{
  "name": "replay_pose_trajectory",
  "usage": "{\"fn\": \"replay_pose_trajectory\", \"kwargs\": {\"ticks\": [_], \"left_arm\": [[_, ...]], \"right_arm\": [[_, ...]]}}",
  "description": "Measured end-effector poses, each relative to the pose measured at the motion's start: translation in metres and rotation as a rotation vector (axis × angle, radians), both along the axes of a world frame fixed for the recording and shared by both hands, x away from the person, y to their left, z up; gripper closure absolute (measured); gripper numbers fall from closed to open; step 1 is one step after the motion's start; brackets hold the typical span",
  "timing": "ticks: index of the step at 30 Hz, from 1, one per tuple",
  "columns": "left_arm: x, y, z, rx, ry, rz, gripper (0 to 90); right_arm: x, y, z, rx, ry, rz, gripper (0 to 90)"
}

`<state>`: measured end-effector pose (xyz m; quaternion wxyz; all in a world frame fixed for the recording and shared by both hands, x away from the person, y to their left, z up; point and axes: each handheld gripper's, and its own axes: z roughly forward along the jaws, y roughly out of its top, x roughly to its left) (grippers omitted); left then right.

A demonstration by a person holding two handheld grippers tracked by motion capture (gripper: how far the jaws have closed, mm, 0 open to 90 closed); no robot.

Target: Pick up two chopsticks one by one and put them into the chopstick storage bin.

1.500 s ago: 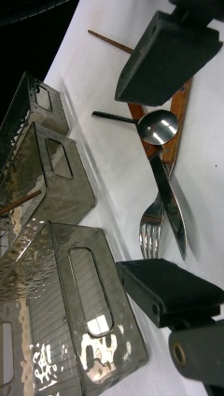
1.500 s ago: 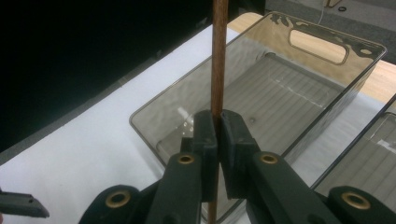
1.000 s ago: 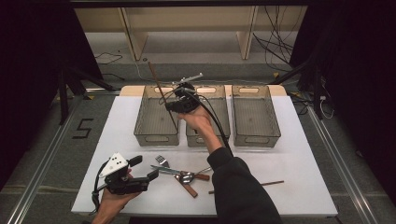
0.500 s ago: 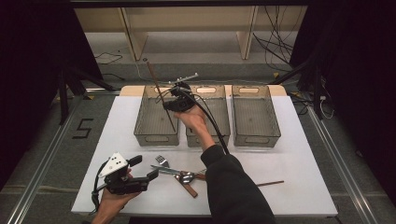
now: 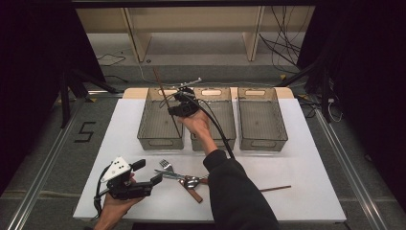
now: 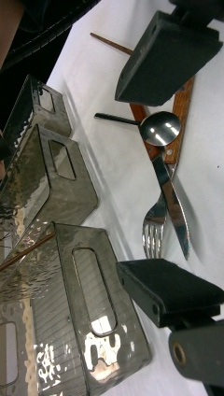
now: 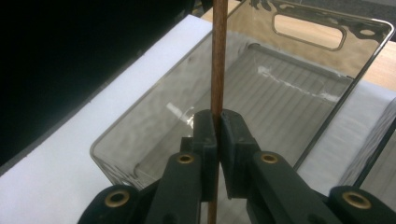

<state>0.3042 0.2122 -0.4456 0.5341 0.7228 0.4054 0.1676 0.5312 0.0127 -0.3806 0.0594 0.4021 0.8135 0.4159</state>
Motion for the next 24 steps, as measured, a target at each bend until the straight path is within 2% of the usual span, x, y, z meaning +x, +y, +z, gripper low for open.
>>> {"fn": "replay_pose_trajectory", "kwargs": {"ticks": [13, 20, 21, 24], "left_arm": [[0.000, 0.000, 0.000, 0.001, -0.001, 0.000, 14.6], [0.000, 0.000, 0.000, 0.000, -0.001, 0.000, 14.6], [0.000, 0.000, 0.000, 0.000, -0.001, 0.000, 14.6], [0.000, 0.000, 0.000, 0.003, -0.003, -0.001, 14.6]], "right_arm": [[0.001, 0.003, -0.015, -0.022, 0.034, -0.008, 84.4], [0.002, 0.002, -0.017, -0.022, 0.057, -0.010, 65.9], [0.002, 0.002, -0.017, -0.022, 0.057, -0.010, 65.9], [0.000, -0.002, -0.011, -0.015, 0.048, -0.001, 54.1]]}}
